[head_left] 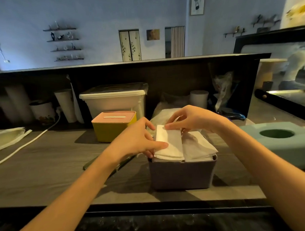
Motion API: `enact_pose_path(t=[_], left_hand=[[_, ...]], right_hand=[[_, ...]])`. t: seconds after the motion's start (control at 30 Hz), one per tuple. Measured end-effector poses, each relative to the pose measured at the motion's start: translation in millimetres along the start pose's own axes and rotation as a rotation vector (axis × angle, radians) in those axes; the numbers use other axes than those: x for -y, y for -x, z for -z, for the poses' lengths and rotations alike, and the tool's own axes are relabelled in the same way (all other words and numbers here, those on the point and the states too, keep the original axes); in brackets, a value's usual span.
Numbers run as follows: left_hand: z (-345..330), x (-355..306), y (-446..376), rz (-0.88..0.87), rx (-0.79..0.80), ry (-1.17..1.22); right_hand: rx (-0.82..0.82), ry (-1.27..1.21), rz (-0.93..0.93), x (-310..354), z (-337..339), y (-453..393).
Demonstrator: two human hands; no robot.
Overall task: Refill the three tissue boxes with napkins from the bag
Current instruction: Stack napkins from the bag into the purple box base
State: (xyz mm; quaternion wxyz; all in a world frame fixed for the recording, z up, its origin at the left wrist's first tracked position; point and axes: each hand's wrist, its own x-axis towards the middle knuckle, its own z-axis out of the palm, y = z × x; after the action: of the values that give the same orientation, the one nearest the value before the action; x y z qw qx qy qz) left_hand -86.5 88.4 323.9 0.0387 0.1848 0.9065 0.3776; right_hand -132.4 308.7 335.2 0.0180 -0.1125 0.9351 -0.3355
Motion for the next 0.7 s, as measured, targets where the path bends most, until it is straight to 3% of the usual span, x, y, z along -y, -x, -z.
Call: enact_pose_path(t=[0.2,0.3,0.4,0.5,0.7], left_hand=[[-1.2,5.4,-1.3,-0.057,-0.060,-0.222],[1.2,3.9,-5.4,-0.259,-0.137,-0.242],[4.4,0.7,-13.8,-0.490,0.005,-0.249],[2.1,2.4,-19.0,-0.553,0.209,-0.342],[-9.0,18.2,-23.1,-0.533,0.224,-0.373]], right_hand=[[-0.133,0.145,0.123,-6.4,-7.1,12.8],[-0.112,0.132,0.187,-21.9,16.8,27.5],[0.042,0.196,0.195,-38.4,28.9,44.8],[0.039,0.272,0.221,-49.1,22.6,60.4],[-0.047,0.316,0.307,-55.7,4.3,77.8]])
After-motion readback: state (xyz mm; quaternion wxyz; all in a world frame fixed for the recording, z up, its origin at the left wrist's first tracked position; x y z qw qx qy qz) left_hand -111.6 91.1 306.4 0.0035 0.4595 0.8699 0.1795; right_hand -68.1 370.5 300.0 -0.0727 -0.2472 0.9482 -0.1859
